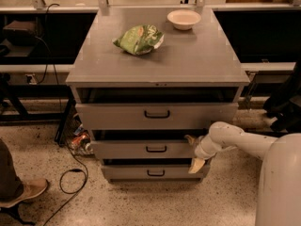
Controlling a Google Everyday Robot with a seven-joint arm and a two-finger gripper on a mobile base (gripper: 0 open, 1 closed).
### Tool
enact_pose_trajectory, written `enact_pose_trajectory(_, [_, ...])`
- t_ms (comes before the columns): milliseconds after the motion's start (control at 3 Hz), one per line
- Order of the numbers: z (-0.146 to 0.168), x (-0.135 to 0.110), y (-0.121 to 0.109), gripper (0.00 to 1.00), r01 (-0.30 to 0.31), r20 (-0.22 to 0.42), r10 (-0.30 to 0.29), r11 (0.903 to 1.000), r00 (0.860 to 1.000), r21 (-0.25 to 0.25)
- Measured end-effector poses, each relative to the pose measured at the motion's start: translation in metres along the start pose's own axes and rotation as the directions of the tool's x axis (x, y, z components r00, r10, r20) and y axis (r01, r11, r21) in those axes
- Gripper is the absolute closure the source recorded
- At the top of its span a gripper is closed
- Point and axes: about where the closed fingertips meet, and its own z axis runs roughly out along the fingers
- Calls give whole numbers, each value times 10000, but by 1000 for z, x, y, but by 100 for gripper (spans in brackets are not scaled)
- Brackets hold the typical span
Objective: Open middle drawer
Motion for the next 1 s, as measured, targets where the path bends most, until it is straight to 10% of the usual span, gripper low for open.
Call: enact_pose_trajectory(1000, [-10,0,-1,88,-177,31,177,9998,9998,42])
